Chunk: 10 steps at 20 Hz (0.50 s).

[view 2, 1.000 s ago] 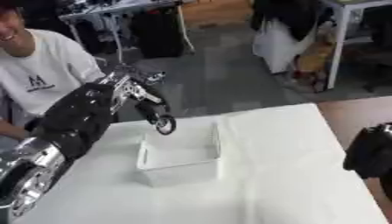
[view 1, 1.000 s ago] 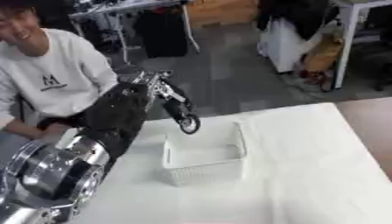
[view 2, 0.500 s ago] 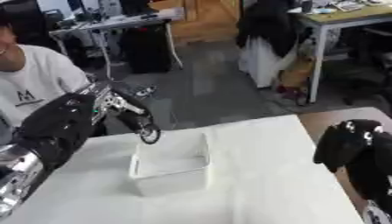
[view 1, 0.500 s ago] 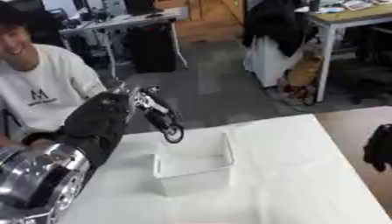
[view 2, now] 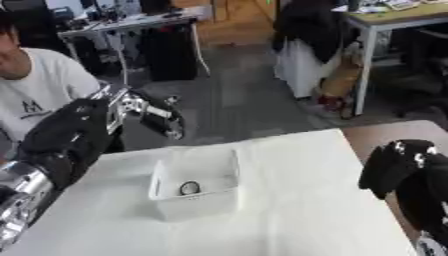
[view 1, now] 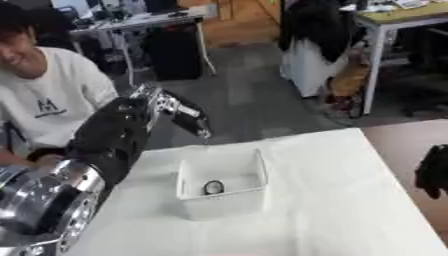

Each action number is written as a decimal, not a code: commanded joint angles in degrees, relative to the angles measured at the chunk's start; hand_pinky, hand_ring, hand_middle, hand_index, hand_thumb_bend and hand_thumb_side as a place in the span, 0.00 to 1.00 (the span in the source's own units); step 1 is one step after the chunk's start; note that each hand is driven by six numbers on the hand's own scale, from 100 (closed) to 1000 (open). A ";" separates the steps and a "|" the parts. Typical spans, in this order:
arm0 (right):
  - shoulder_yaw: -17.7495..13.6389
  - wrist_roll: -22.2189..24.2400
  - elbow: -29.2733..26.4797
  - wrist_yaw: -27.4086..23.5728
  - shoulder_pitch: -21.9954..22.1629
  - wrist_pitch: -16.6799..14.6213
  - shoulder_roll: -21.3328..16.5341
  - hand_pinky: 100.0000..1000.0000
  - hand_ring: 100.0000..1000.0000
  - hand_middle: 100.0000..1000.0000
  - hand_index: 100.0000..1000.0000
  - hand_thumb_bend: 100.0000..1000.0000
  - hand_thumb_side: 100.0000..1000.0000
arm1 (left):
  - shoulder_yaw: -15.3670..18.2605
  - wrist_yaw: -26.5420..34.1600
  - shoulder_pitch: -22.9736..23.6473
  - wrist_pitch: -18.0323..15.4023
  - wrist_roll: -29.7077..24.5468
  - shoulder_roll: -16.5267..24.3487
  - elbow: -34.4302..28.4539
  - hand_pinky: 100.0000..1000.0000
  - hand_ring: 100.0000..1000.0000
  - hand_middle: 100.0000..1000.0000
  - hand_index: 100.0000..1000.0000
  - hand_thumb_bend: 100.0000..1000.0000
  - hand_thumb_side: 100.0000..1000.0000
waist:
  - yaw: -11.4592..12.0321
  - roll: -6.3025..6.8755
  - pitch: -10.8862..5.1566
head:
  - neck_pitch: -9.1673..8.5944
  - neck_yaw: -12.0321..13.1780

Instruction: Pick up objects on the table and place them in the box.

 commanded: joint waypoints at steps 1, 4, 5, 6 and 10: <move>-0.62 9.17 -0.19 0.18 -0.32 -9.29 -1.47 0.00 0.33 0.30 0.43 0.00 0.88 | -3.38 4.39 1.88 -9.39 5.71 7.78 -12.01 1.00 1.00 1.00 1.00 0.21 0.77 | 0.92 -0.10 -0.74 | 1.65 1.68; -0.75 8.87 0.15 0.41 -0.26 -9.60 -1.58 0.00 0.33 0.31 0.43 0.00 0.88 | -5.31 8.29 6.70 -7.74 20.88 11.38 -17.51 1.00 1.00 1.00 1.00 0.14 0.72 | 2.32 -0.28 -0.98 | 2.20 1.65; -0.73 8.78 0.27 0.41 -0.27 -9.72 -1.50 0.00 0.33 0.31 0.43 0.00 0.88 | -5.81 10.07 8.26 -7.21 24.68 12.26 -18.64 1.00 1.00 1.00 1.00 0.11 0.72 | 2.70 -0.40 -1.05 | 2.23 1.63; -0.75 8.59 0.44 0.44 -0.21 -9.85 -1.39 0.00 0.33 0.31 0.43 0.00 0.88 | -6.32 12.13 9.92 -6.88 27.94 13.08 -19.93 1.00 1.00 1.00 1.00 0.08 0.73 | 3.13 -0.56 -1.19 | 2.26 1.56; -0.78 7.82 0.83 0.69 -0.08 -10.21 -0.68 0.00 0.33 0.32 0.44 0.00 0.87 | -7.54 23.37 17.75 -5.79 35.64 15.82 -27.04 1.00 0.96 1.00 1.00 0.00 0.76 | 4.79 -1.07 -1.48 | 2.48 1.66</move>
